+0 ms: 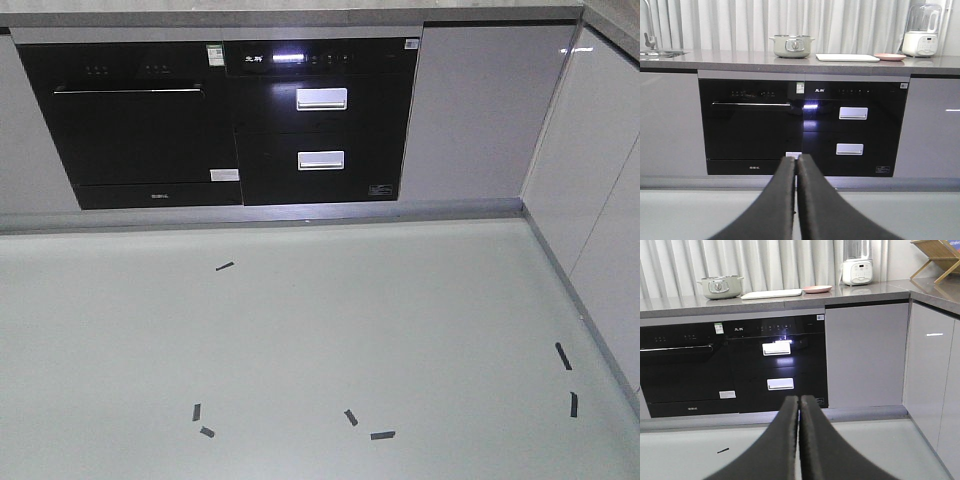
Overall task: Transfer vegetables to tray and serve
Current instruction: 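Drive the base forward toward the counter with the pot and tray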
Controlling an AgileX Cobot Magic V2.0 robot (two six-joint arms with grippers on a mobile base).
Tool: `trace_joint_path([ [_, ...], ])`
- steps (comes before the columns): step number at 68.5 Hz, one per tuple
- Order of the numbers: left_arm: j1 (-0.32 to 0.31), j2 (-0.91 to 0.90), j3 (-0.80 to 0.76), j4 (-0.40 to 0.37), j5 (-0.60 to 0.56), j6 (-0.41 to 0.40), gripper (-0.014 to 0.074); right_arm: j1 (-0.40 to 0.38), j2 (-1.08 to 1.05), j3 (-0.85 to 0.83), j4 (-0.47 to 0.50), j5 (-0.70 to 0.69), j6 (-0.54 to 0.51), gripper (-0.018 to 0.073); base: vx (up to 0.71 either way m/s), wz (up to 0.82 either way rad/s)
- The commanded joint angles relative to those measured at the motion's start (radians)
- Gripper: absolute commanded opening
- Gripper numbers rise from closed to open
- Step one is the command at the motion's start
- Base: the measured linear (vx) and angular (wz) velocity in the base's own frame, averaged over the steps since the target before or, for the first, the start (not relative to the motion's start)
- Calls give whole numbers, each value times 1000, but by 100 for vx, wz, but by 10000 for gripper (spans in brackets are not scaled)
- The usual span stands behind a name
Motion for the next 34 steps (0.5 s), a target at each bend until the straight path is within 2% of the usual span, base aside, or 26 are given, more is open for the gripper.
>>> trace_joint_path([
  [1, -3, -14, 28, -9, -70, -4, -6, 1, -7, 16, -12, -78, 0, -6, 9, 2],
  [34, -3, -14, 28, -9, -70, -4, -6, 1, -7, 16, -12, -78, 0, -6, 12, -5],
])
